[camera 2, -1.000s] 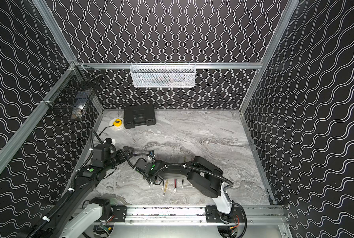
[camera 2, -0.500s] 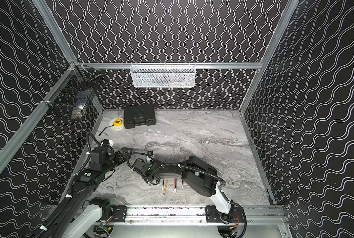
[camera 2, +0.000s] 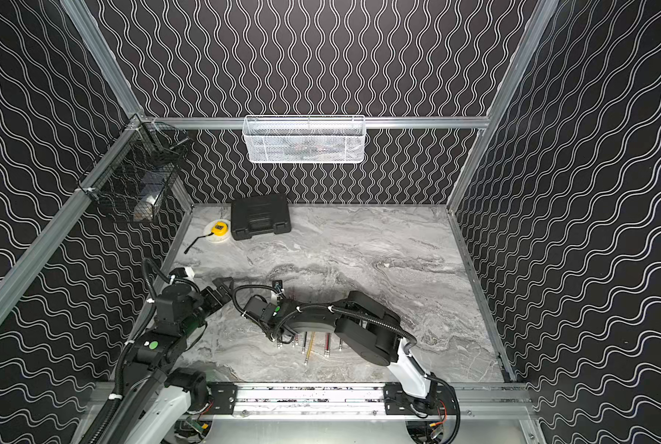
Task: Remove the protective cover of the pencils
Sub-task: Pick up the pencil from the center of the board.
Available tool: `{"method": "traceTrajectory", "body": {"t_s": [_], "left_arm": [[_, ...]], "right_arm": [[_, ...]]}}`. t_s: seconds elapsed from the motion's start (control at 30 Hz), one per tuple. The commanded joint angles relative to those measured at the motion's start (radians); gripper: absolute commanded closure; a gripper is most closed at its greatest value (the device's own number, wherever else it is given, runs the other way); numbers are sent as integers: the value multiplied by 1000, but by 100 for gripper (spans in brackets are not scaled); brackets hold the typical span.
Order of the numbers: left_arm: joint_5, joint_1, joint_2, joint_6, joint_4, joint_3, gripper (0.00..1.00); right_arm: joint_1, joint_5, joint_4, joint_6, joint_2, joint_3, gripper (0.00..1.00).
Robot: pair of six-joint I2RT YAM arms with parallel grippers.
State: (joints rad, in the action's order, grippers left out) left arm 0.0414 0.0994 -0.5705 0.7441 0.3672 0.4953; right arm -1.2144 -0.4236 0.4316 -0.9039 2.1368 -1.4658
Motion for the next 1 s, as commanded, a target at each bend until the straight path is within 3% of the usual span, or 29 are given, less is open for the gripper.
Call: {"method": "traceTrajectory", "body": {"t_s": [0.0, 0.6, 0.77, 0.97], "left_arm": [[44, -1, 1, 22, 20, 10, 1], [6, -1, -5, 31, -11, 22, 1], [-60, -1, -13, 21, -35, 23, 1], [15, -1, -16, 16, 23, 35, 1]], "right_arm": [[-3, 46, 55, -2, 13, -1, 92], [-4, 10, -51, 23, -155, 129, 100], [-3, 17, -51, 35, -126, 115, 100], [-3, 52, -63, 46, -62, 85, 100]]}}
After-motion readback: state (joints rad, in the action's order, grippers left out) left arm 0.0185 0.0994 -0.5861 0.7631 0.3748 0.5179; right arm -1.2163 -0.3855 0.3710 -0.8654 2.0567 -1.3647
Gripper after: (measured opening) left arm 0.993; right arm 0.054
